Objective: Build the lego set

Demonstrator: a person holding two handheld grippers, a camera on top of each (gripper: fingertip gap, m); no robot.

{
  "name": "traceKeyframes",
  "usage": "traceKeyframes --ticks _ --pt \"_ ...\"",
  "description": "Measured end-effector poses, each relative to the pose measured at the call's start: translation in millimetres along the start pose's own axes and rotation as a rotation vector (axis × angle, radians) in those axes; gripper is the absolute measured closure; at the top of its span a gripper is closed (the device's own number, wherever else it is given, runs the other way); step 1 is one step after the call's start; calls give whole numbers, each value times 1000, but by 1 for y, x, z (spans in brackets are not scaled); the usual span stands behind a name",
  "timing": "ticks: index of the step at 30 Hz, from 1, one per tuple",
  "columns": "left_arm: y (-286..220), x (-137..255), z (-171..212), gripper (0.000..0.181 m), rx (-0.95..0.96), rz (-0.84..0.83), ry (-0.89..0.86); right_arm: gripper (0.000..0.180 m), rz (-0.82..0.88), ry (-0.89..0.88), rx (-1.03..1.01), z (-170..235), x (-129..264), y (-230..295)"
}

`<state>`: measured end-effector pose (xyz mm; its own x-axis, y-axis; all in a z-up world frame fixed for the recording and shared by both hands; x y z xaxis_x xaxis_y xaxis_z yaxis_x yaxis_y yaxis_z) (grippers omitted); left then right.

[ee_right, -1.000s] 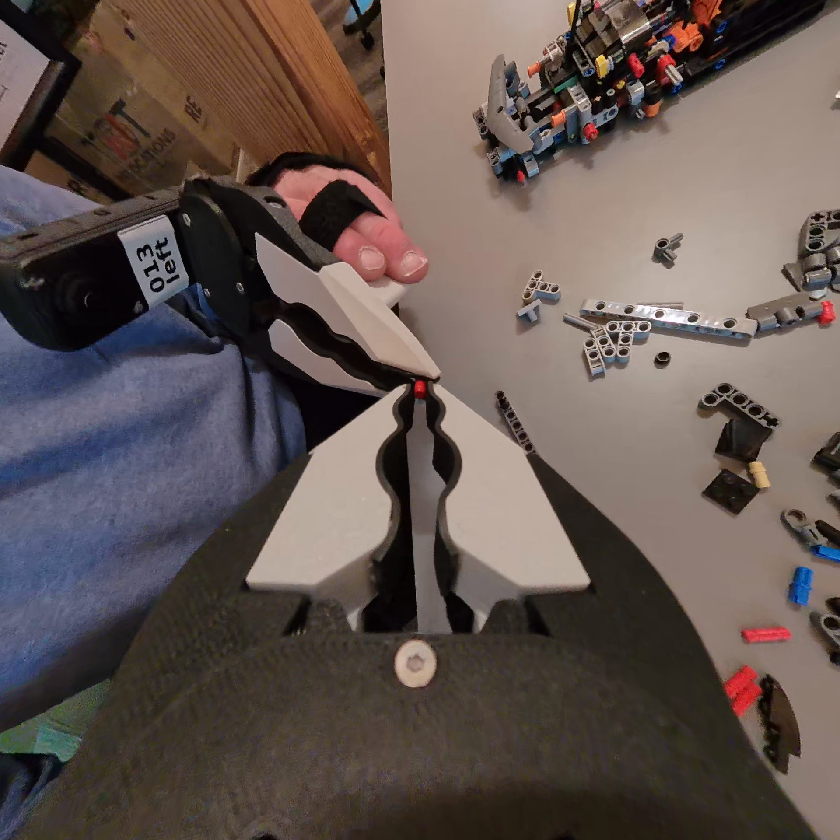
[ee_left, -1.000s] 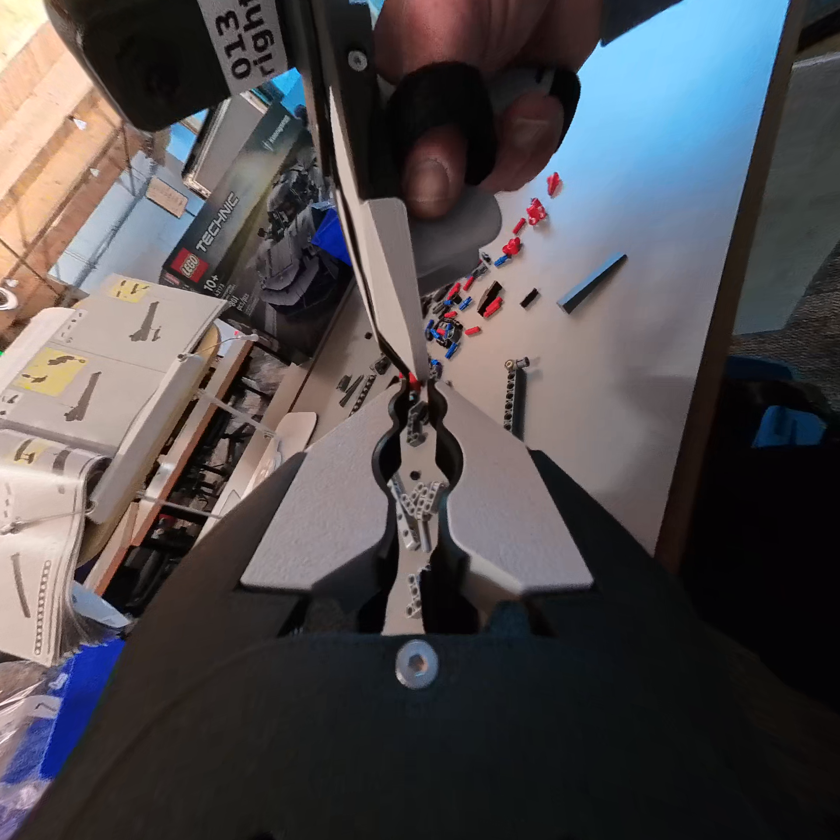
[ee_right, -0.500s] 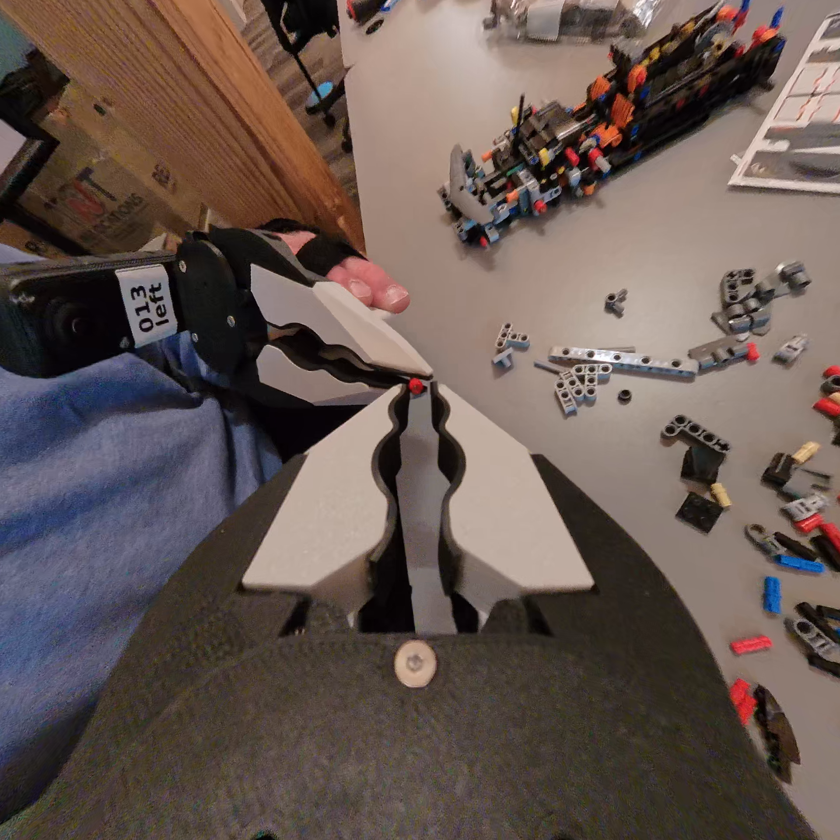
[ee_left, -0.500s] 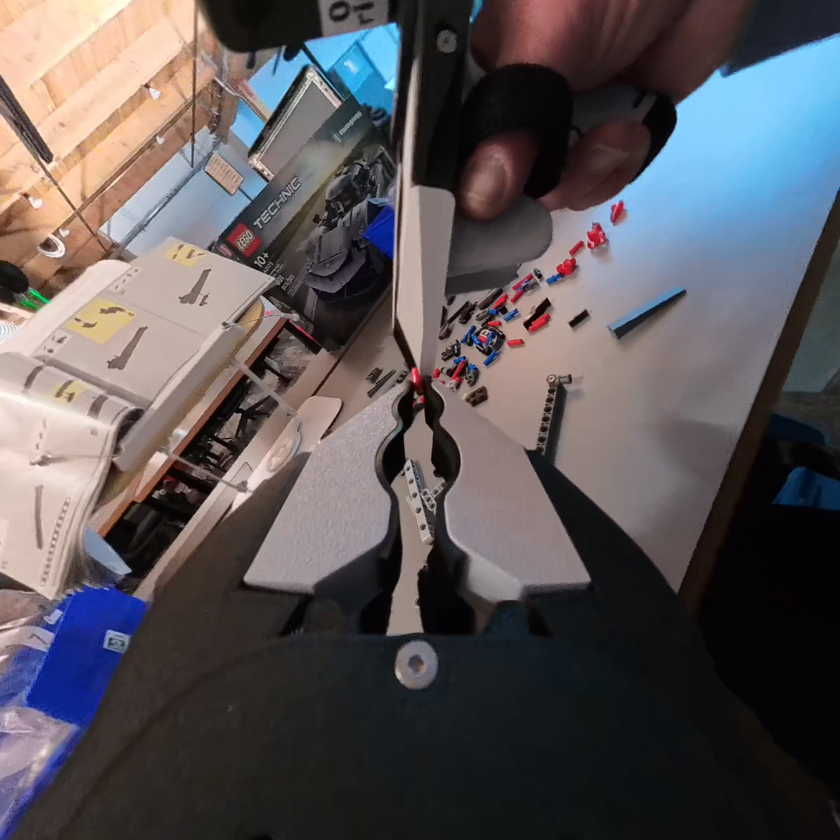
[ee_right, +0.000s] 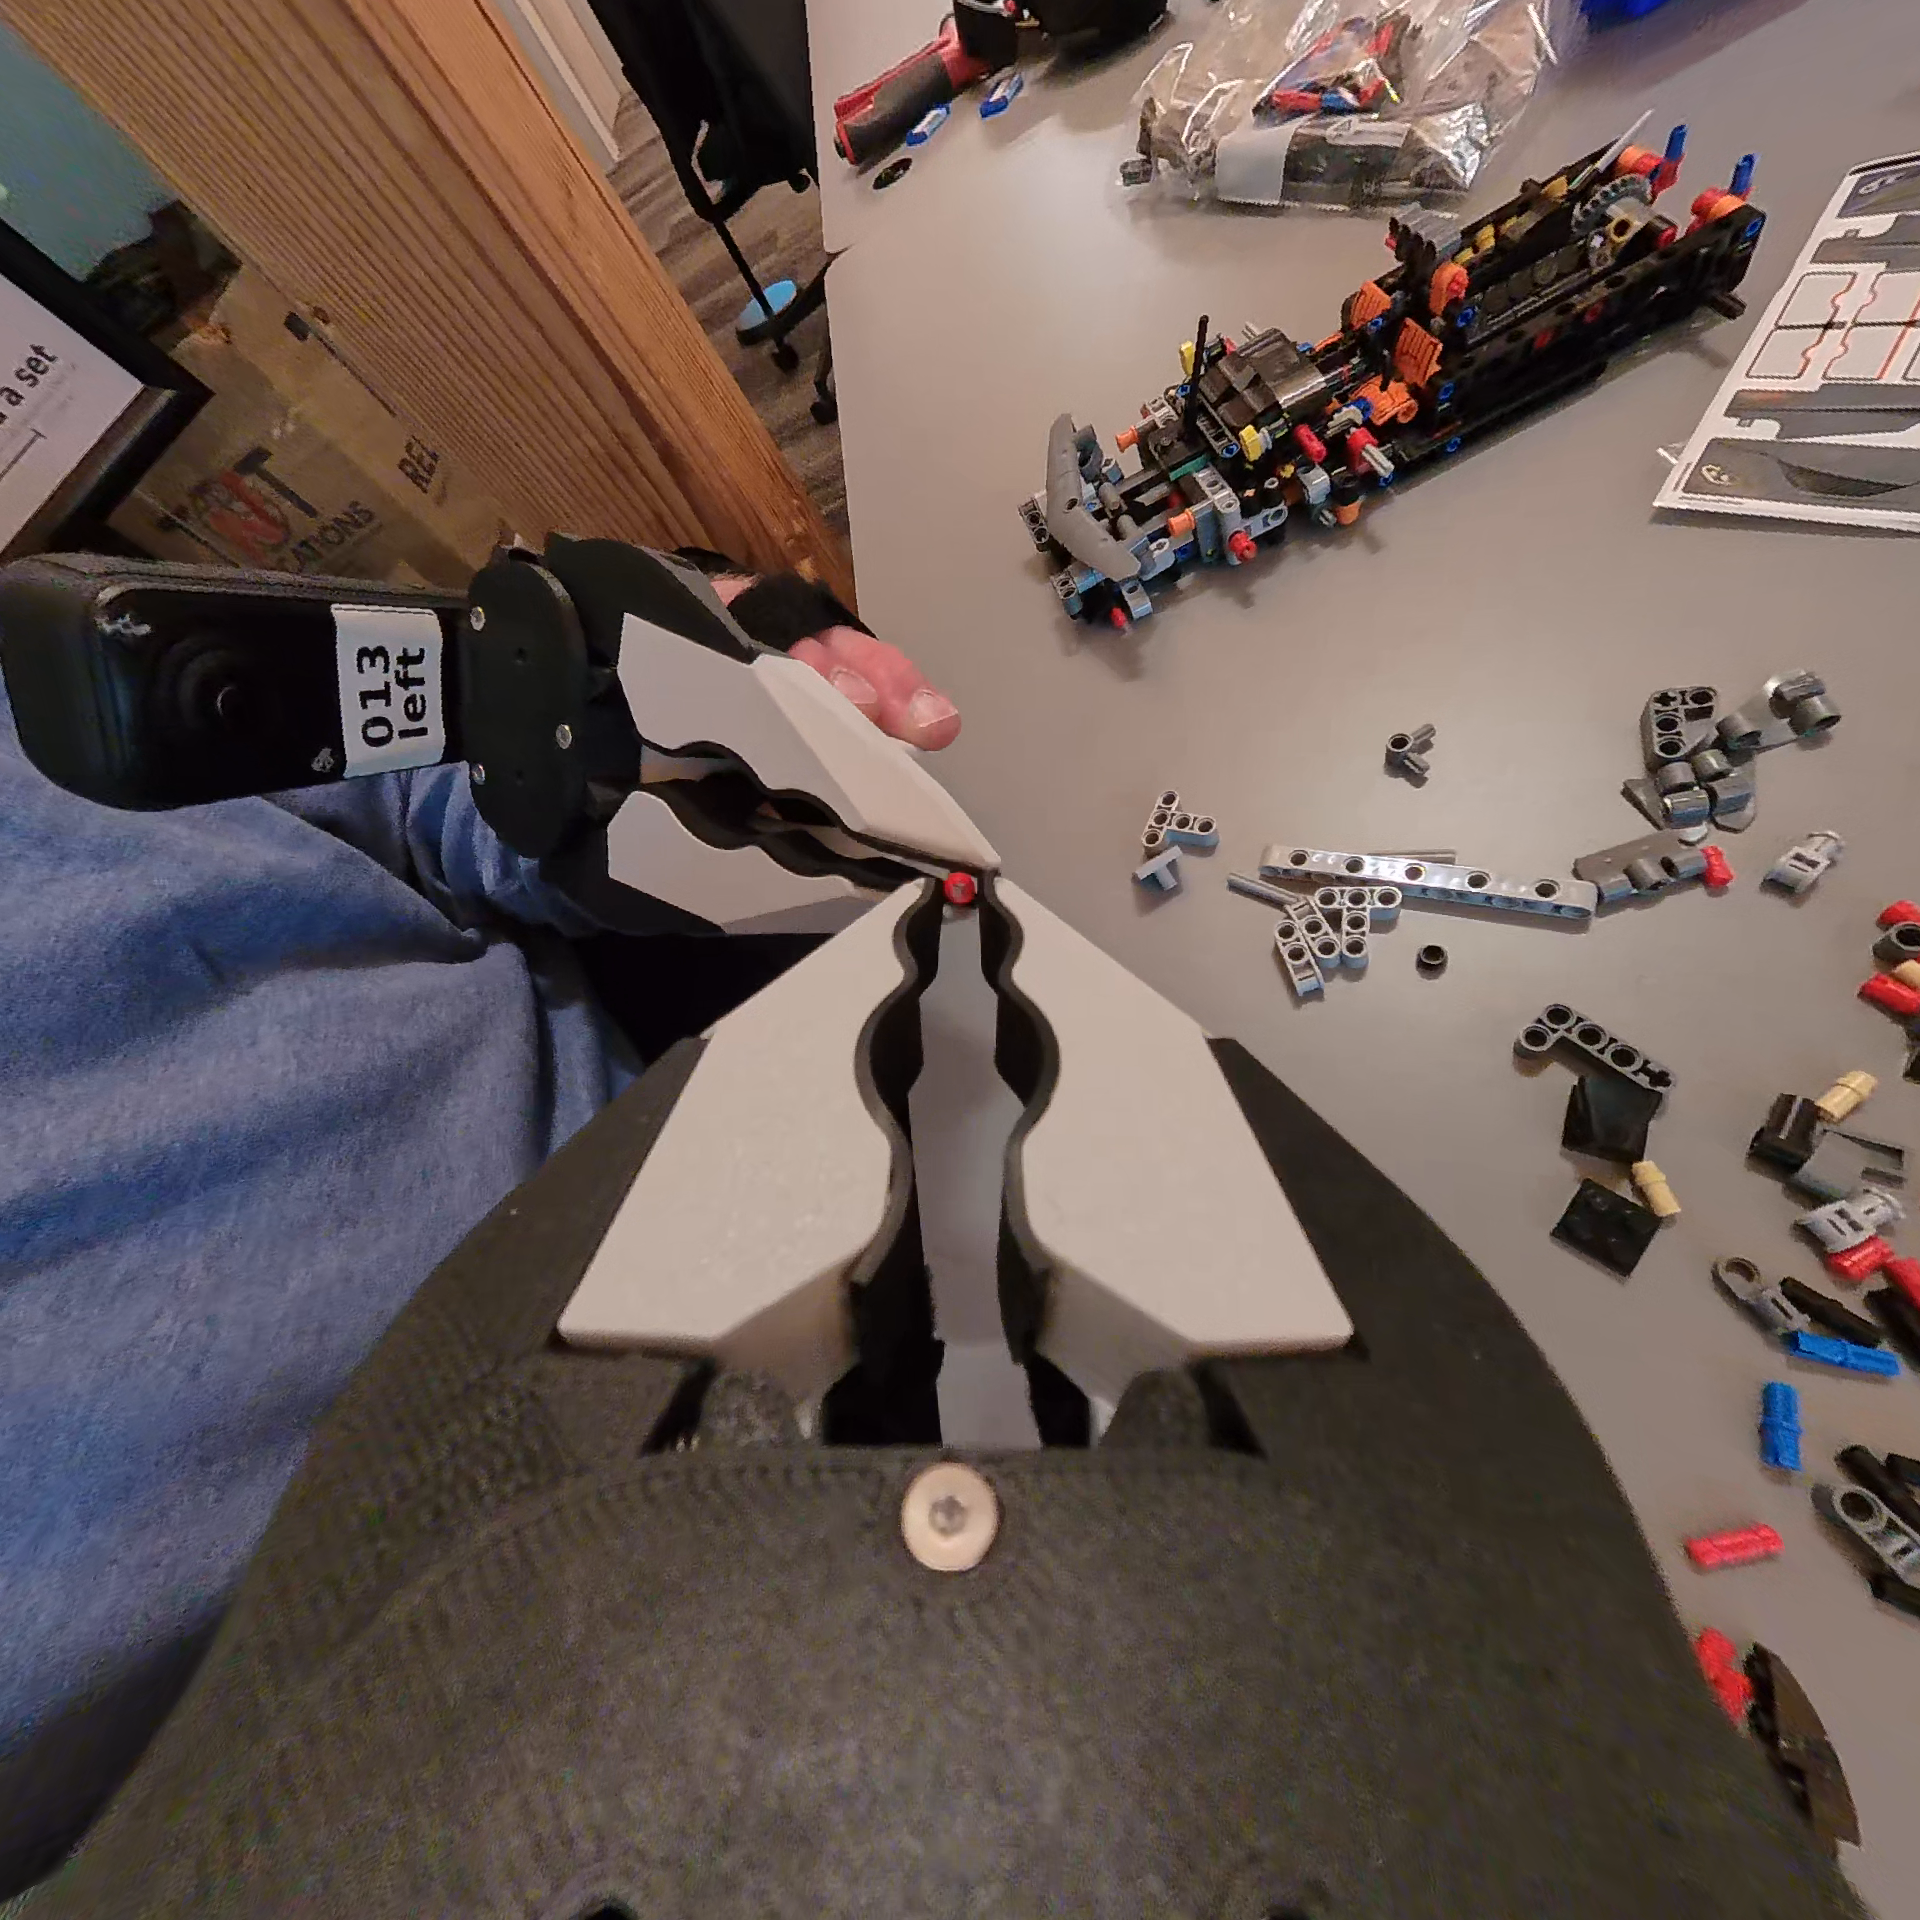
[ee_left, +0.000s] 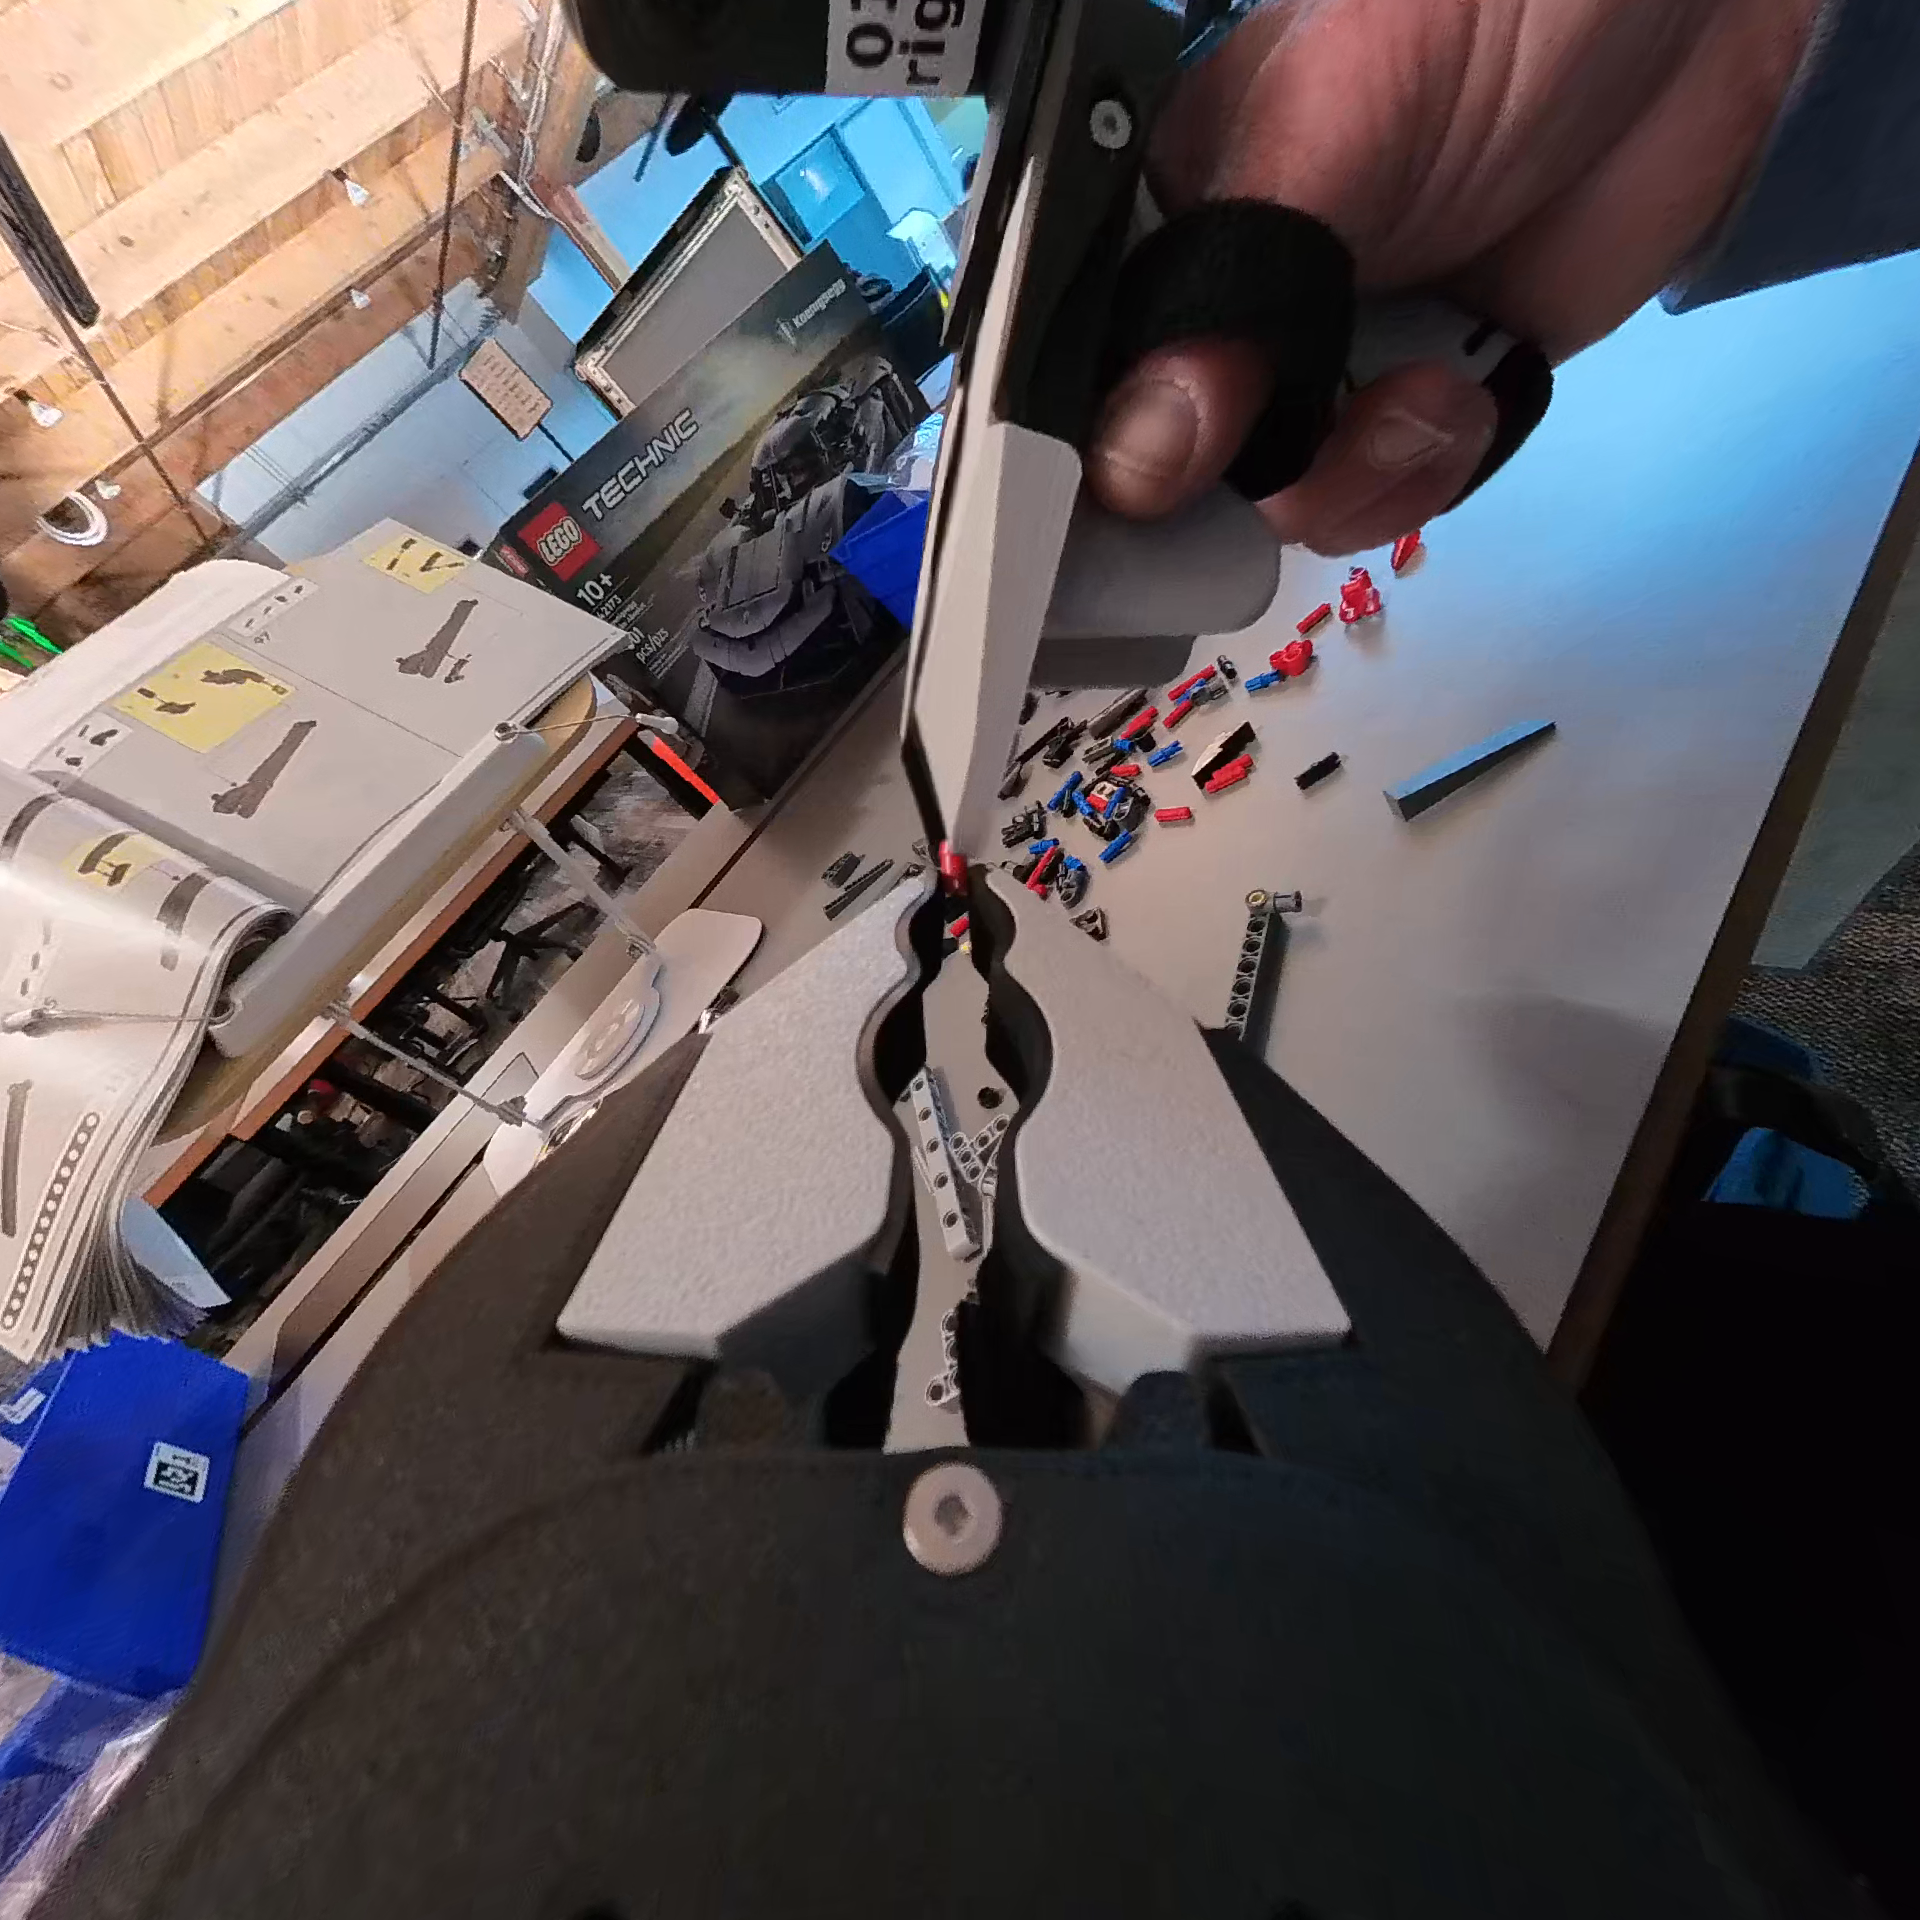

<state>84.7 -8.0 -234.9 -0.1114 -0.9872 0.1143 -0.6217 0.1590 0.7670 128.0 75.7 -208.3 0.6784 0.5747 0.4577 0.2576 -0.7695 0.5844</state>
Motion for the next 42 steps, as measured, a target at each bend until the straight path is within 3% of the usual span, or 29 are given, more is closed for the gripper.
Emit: traceKeyframes --ticks 26,34,42 --pt "0 0 4 174 81 31 -23 179 60 2 53 1 1 -3" --pt "-39 -11 50 155 285 434 180 179 274 213 191 34 -13 -35" --pt "-52 -22 62 160 278 578 313 179 303 318 224 49 -32 -48"
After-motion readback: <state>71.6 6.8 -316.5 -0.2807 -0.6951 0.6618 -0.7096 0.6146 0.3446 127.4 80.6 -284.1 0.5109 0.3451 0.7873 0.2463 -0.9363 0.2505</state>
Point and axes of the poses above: each gripper's, where its closed fingertips meet, x back along the fingers, z out of its underside, y = z × x across the jaws, the point moved 6 cm from there along x, back along the fingers, and after that the axes turned 14 degrees about -x, right-handed, at the moved point
